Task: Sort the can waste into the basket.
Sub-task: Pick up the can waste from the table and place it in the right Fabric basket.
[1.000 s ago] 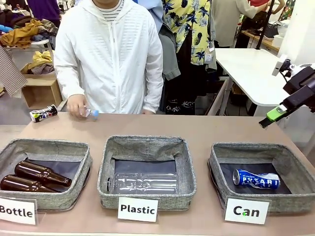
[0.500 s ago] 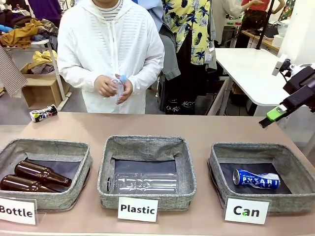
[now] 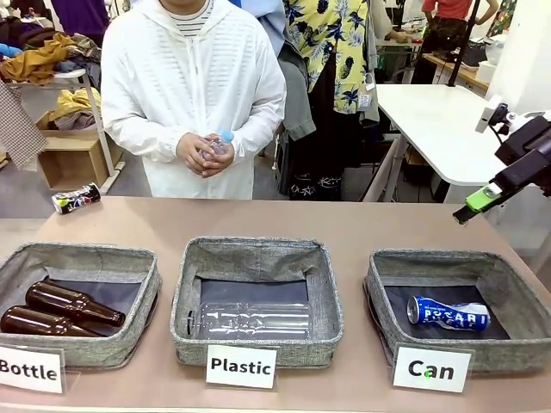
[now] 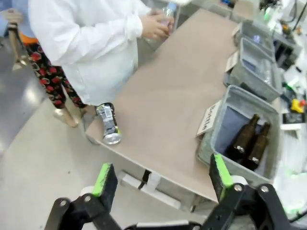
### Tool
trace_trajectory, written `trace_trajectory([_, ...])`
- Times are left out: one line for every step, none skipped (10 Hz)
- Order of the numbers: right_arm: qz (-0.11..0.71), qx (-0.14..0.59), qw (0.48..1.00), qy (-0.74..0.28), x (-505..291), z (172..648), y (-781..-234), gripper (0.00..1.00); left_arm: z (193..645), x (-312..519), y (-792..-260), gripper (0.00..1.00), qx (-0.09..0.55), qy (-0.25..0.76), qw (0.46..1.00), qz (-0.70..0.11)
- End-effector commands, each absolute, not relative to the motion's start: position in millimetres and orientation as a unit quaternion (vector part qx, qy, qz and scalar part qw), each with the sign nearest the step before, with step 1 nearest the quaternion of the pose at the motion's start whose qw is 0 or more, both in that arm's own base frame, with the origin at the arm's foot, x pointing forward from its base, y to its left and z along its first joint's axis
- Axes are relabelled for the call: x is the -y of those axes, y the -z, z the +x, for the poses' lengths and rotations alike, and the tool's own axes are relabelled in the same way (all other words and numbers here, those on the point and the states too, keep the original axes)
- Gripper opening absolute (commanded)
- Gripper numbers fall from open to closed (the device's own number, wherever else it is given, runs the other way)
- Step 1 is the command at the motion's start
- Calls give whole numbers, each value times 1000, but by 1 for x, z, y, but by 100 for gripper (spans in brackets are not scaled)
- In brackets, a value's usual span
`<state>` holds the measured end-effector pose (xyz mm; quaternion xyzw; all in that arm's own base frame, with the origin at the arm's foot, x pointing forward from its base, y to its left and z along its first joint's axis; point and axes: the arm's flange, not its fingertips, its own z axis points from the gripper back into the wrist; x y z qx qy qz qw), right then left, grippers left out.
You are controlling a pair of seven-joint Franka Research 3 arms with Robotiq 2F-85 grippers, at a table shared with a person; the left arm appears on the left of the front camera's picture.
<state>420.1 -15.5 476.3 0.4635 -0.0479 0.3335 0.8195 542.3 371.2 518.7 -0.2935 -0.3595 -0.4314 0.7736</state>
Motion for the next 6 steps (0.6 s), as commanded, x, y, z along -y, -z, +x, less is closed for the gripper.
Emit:
trace_trajectory([459, 57, 819, -340, 16, 419, -474, 100, 568, -353, -518, 100, 305, 462, 782, -286])
trace_trajectory([459, 57, 819, -340, 16, 419, -474, 100, 583, -341, -518, 100, 295, 467, 785, -282])
trace_trajectory([459, 57, 819, -340, 16, 419, -474, 100, 598, -330, -517, 100, 282, 474, 784, -285])
trace_trajectory([459, 57, 819, -340, 16, 419, -474, 100, 610, -325, -516, 100, 257, 473, 795, -280])
trace_trajectory([459, 57, 819, -340, 16, 419, -474, 100, 603, -335, -522, 100, 250, 473, 799, -274])
trace_trajectory([459, 57, 819, -340, 16, 419, -474, 100, 582, -352, -528, 100, 270, 476, 793, -269])
